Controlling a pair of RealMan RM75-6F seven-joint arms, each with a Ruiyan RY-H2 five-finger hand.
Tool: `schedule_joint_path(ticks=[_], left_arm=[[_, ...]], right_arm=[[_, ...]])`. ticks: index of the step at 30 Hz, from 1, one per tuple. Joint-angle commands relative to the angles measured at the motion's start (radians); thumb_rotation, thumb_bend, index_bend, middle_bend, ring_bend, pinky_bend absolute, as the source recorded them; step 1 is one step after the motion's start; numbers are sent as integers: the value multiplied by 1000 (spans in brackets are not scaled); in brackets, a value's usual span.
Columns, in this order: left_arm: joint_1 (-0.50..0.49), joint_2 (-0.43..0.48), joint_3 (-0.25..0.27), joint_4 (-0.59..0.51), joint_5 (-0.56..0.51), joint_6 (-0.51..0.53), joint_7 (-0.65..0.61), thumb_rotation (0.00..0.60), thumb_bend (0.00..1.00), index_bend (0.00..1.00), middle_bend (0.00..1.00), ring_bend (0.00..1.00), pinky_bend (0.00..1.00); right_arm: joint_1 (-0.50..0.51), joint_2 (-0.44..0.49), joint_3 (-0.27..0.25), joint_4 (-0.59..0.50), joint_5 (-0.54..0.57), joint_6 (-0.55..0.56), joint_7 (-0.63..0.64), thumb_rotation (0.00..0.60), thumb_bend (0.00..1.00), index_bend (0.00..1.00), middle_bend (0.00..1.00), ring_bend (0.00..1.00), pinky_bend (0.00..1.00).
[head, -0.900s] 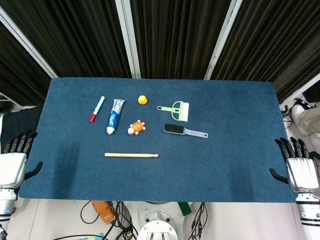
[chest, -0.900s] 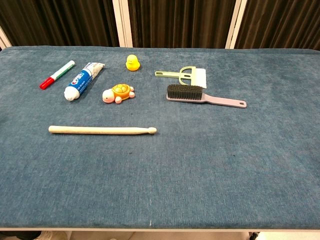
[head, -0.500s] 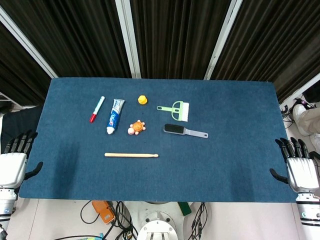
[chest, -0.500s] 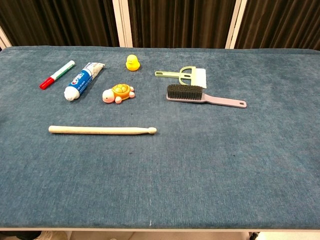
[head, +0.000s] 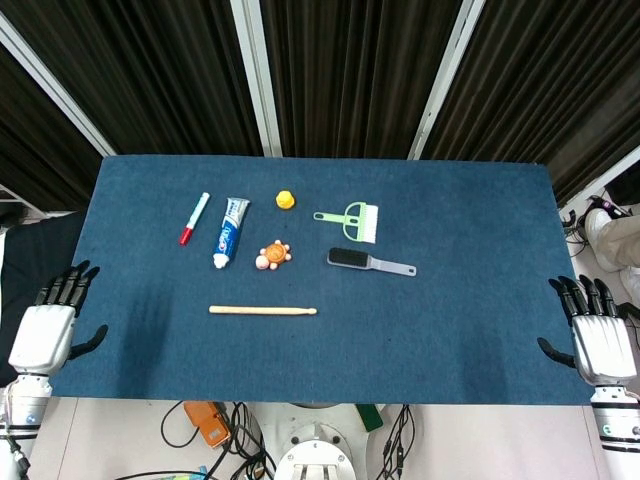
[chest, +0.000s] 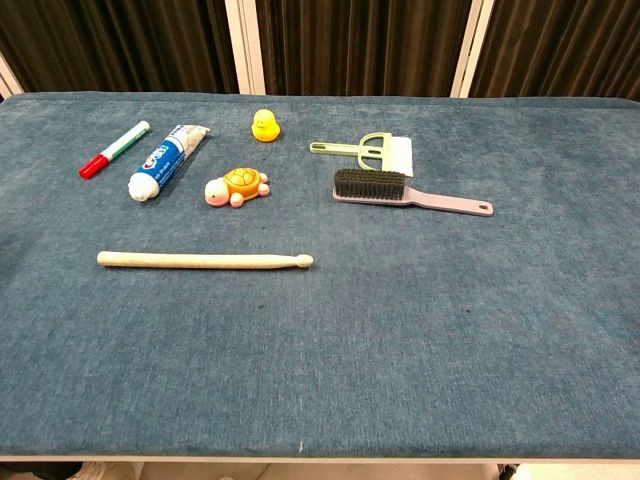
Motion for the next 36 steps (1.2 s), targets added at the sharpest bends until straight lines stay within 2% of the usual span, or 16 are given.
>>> schedule_joint_path(ticks=[1,6,11,15,20,33,36], left_arm=[[-63,-2,-2,-89,-4,-98,113,600,238,60,40,0,111],[-176,-16,-38,-231,-90,-268,276,600,209,71,83,0,111],[-266,-92,-81,-275,-216,-361,415,600,203,125,144,0,111],[-323,-173,-113,-275,-317,-374,508,600,200,175,186,0,111],[-373,-247,-129,-251,-406,-377,564,600,199,230,218,10,111],[-456,-431,-113,-126,-536,-363,623,600,207,272,317,57,111],[-472,-460,-110,-88,-549,-372,616,600,212,312,364,78,111]], right_arm=[[2,-2,2,-3,0,1,2,600,292,178,177,71,0],[7,8,-2,-8,10,-23,4,600,292,178,177,71,0],[7,12,-5,-9,6,-24,12,600,292,178,177,71,0],[9,12,-6,-8,4,-28,14,600,292,178,177,71,0],[11,14,-6,-8,8,-32,16,600,292,178,177,71,0],[9,16,-4,-11,15,-30,16,600,292,178,177,71,0],[9,16,-3,-11,17,-30,17,600,292,179,177,71,0]])
